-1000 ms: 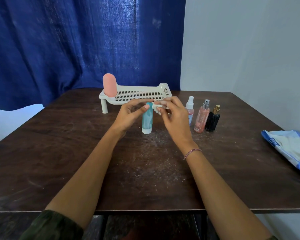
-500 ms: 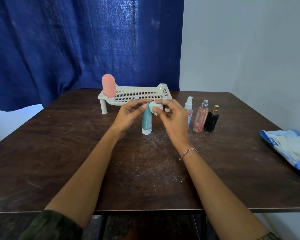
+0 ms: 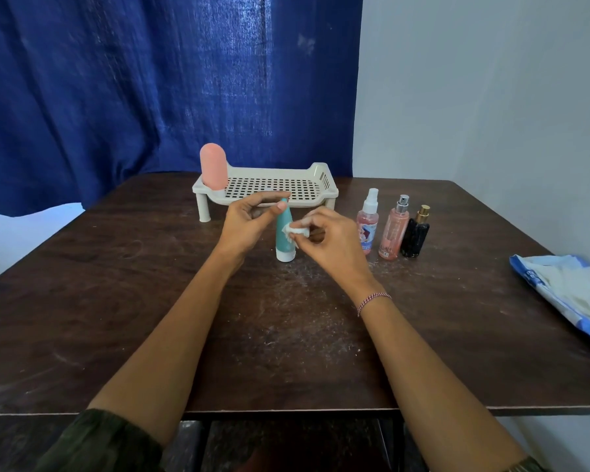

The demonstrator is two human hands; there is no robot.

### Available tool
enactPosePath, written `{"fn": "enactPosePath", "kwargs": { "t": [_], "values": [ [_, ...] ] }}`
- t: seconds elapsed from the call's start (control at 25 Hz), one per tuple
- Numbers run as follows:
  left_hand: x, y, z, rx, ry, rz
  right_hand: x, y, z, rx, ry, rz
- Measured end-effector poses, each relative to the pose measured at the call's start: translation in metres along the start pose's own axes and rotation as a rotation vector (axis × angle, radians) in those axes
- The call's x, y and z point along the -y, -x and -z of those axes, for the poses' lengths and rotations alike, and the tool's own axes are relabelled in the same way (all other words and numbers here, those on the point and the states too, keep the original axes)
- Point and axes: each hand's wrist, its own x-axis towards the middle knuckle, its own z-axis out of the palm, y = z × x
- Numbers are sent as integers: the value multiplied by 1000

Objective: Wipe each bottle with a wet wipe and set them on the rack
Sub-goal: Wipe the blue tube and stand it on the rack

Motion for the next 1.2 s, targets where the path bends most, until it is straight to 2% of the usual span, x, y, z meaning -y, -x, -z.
{"fn": "enactPosePath", "kwargs": {
  "t": [0.28,0.68,0.96,1.2],
  "values": [
    [5,-1,1,-27,-41,-15,6,-3,-3,-140,45,43],
    [3,-2,2,-168,-48,30,-2,-3,-4,127,68,-67],
    [3,0,4,-170,-37,35,2,-4,-9,61,54,-58],
    [5,-1,6,-105,-10,71,-2,-2,-9,123,69,-43]
  ]
}}
